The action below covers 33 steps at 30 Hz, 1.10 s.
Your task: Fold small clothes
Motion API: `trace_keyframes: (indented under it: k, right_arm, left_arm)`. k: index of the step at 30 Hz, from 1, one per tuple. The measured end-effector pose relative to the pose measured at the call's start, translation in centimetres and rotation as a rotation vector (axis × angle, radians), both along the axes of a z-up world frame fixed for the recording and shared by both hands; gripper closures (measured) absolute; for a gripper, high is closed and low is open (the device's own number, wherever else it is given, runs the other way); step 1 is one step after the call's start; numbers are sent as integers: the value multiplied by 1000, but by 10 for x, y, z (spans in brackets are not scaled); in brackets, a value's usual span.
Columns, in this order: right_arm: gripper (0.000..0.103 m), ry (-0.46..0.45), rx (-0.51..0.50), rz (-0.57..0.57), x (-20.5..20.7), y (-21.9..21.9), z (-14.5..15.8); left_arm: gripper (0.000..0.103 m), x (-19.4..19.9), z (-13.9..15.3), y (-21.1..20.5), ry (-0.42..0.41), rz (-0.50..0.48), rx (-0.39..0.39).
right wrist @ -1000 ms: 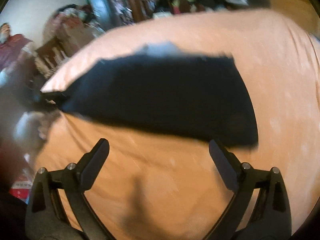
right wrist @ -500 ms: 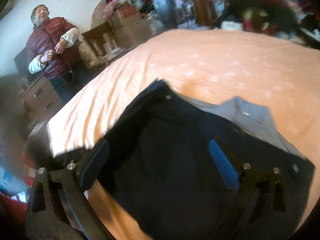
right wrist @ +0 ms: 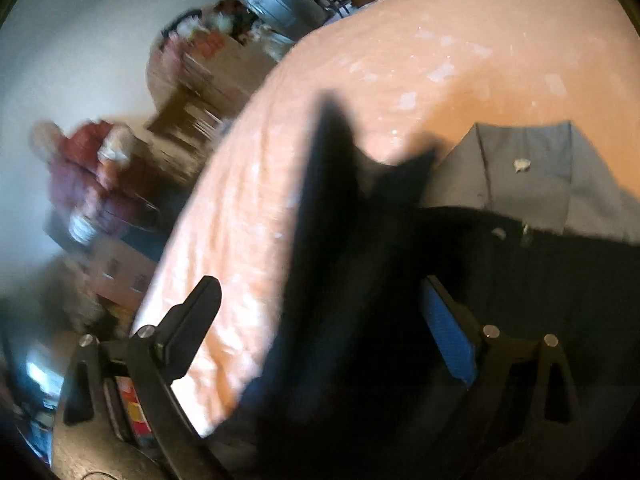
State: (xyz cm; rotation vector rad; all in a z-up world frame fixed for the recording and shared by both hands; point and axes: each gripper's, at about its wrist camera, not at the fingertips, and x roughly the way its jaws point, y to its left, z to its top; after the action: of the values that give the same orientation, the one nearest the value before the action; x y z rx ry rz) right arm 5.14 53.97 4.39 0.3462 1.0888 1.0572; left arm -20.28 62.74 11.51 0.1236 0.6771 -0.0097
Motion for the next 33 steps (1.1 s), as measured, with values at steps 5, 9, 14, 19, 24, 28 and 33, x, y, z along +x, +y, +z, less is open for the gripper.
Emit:
trace_keyframes:
  k: [5, 9, 14, 19, 24, 28, 33]
  right_arm:
    - [47, -16, -46, 11, 4, -4, -10]
    - [92, -33, -41, -41, 10, -37, -11]
    - [93, -144, 48, -110, -14, -116, 23]
    - [93, -388, 104, -125, -43, -189, 63]
    - [95, 24, 3, -303, 29, -261, -67]
    - [97, 100, 73, -323, 33, -287, -93]
    - [98, 47, 51, -306, 53, -285, -73]
  left_arm:
    - [92, 13, -10, -30, 33, -56, 23]
    - [92, 18, -3, -43, 43, -97, 8]
    - [91, 14, 11, -97, 27, -255, -10]
    - [89, 20, 22, -160, -27, -383, -35]
    - [85, 83, -54, -214, 321, -451, -60]
    - [85, 92, -66, -236, 350, -499, -19]
    - [84, 97, -45, -259, 297, -510, -51]
